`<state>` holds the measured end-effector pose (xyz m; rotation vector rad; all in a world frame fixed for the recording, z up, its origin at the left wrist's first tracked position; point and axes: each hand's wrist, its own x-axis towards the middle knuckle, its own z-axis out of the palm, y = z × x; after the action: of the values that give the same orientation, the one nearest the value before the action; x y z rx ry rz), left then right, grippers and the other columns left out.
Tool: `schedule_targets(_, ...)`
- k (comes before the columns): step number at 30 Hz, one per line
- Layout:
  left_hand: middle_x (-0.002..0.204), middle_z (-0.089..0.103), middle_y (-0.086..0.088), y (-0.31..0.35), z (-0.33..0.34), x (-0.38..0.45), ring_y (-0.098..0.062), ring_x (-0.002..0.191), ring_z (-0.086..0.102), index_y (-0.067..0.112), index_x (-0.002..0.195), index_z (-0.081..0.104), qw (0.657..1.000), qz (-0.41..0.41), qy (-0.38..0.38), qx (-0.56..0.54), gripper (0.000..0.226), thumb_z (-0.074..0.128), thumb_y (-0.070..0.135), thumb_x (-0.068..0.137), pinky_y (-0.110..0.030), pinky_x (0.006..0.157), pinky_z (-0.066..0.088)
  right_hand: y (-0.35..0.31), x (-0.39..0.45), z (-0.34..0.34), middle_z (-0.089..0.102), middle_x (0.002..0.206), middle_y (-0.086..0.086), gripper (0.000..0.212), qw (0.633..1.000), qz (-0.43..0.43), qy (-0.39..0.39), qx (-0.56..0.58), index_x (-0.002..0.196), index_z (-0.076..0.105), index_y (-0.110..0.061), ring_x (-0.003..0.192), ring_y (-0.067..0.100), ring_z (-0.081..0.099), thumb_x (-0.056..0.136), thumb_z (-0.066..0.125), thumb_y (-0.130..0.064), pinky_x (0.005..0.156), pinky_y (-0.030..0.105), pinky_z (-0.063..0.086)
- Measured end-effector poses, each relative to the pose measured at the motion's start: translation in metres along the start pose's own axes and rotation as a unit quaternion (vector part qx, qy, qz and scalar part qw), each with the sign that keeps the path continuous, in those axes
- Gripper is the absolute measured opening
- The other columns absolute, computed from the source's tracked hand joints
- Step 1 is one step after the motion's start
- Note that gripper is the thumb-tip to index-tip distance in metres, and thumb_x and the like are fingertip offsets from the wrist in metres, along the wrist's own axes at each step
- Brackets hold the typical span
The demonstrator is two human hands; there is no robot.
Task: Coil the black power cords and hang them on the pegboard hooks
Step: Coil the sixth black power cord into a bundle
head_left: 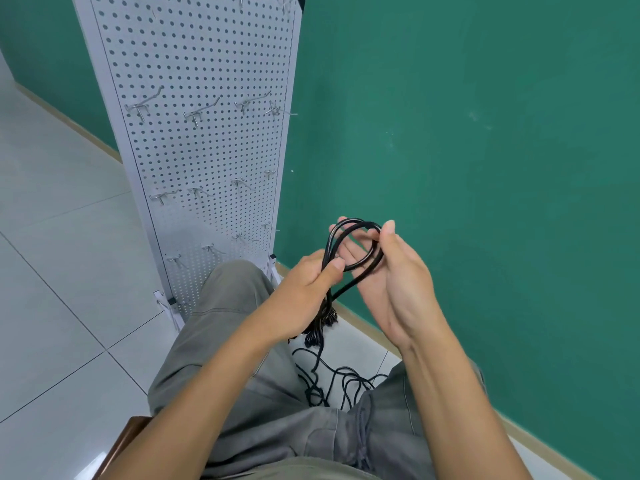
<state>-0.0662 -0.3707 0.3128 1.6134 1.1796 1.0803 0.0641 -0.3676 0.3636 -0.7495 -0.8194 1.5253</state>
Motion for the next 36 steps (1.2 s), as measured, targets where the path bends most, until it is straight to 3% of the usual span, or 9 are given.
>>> schedule_targets(4,0.075,0.065,-0.007,0.004,0.001,-0.004,-0.022,0.068,0.066,0.002,0.095,0.057,0.989,-0.017,-0.063,-0.133,0.041,0.037,0.034,0.112,-0.043,0.076,0.059,-0.007,0.001,0.005,0.069,0.124,0.024,0.024,0.998,0.007,-0.038,-0.048,0.108,0.04,-0.011,0.114,0.035,0.07,0.111,0.03,-0.033,0.079,0.048,0.056)
schedule_targets(7,0.064,0.054,-0.006,0.011,0.005,-0.007,-0.027,0.05,0.058,0.009,0.091,0.043,0.975,-0.024,-0.092,-0.199,0.034,0.037,0.035,0.111,-0.033,0.056,0.05,-0.014,0.004,0.003,0.069,0.122,0.027,0.023,0.998,0.003,-0.052,-0.043,0.125,0.035,-0.015,0.114,0.036,0.069,0.112,0.026,-0.032,0.1,0.049,0.054)
schedule_targets(12,0.058,0.043,-0.004,0.018,0.008,-0.009,-0.024,0.045,0.053,0.002,0.121,0.049,0.959,-0.044,-0.128,-0.251,0.039,0.037,0.038,0.11,-0.029,0.053,0.047,-0.015,0.006,-0.005,0.069,0.127,0.02,0.047,0.993,0.031,-0.082,-0.074,0.135,0.048,-0.005,0.122,0.032,0.065,0.111,0.025,-0.038,0.102,0.043,0.052)
schedule_targets(16,0.06,0.051,-0.004,0.019,0.012,-0.011,-0.024,0.055,0.059,-0.003,0.099,0.05,0.932,-0.046,-0.155,-0.324,0.041,0.034,0.034,0.11,-0.029,0.06,0.052,-0.01,0.005,-0.005,0.072,0.121,0.016,0.043,0.996,0.037,-0.074,-0.038,0.126,0.054,-0.009,0.112,0.036,0.07,0.11,0.03,-0.041,0.089,0.038,0.061)
schedule_targets(21,0.092,0.073,-0.019,0.017,0.019,-0.012,-0.034,0.089,0.073,0.011,0.084,0.044,0.896,-0.019,-0.178,-0.407,0.035,0.035,0.034,0.109,-0.046,0.092,0.059,-0.017,0.005,-0.004,0.072,0.122,0.011,0.045,0.99,0.014,-0.098,-0.102,0.131,0.056,-0.013,0.106,0.03,0.072,0.109,0.03,-0.042,0.042,0.022,0.054)
schedule_targets(27,0.103,0.072,-0.011,0.021,0.012,-0.014,-0.029,0.097,0.074,0.01,0.083,0.044,0.898,-0.043,-0.165,-0.406,0.031,0.044,0.035,0.103,-0.04,0.059,0.062,-0.022,0.014,-0.012,0.067,0.134,0.011,0.045,0.976,-0.008,-0.15,-0.157,0.139,0.05,-0.009,0.121,0.031,0.066,0.111,0.026,-0.036,0.063,0.027,0.059)
schedule_targets(32,0.061,0.039,0.007,0.016,0.01,-0.011,-0.008,0.046,0.038,0.016,0.086,0.046,0.875,-0.049,-0.16,-0.455,0.027,0.047,0.037,0.104,-0.022,0.046,0.04,-0.019,0.026,-0.01,0.061,0.141,0.015,0.046,0.974,0.0,-0.162,-0.158,0.14,0.048,-0.004,0.123,0.034,0.064,0.112,0.022,-0.029,0.106,0.057,0.045)
schedule_targets(34,0.058,0.028,0.01,0.014,0.007,-0.008,-0.005,0.044,0.025,0.017,0.087,0.048,0.874,-0.065,-0.144,-0.459,0.028,0.049,0.04,0.104,-0.021,0.043,0.03,-0.015,0.032,-0.011,0.06,0.143,0.014,0.047,0.972,0.005,-0.173,-0.162,0.142,0.047,-0.003,0.125,0.035,0.063,0.112,0.023,-0.031,0.104,0.065,0.035)
schedule_targets(36,0.057,0.023,0.009,0.012,0.003,-0.005,-0.005,0.042,0.022,0.018,0.084,0.048,0.881,-0.073,-0.119,-0.453,0.037,0.048,0.049,0.105,-0.02,0.041,0.026,-0.009,0.037,-0.01,0.06,0.143,0.013,0.049,0.974,0.018,-0.171,-0.149,0.145,0.045,-0.004,0.128,0.035,0.061,0.111,0.025,-0.033,0.089,0.044,0.053)
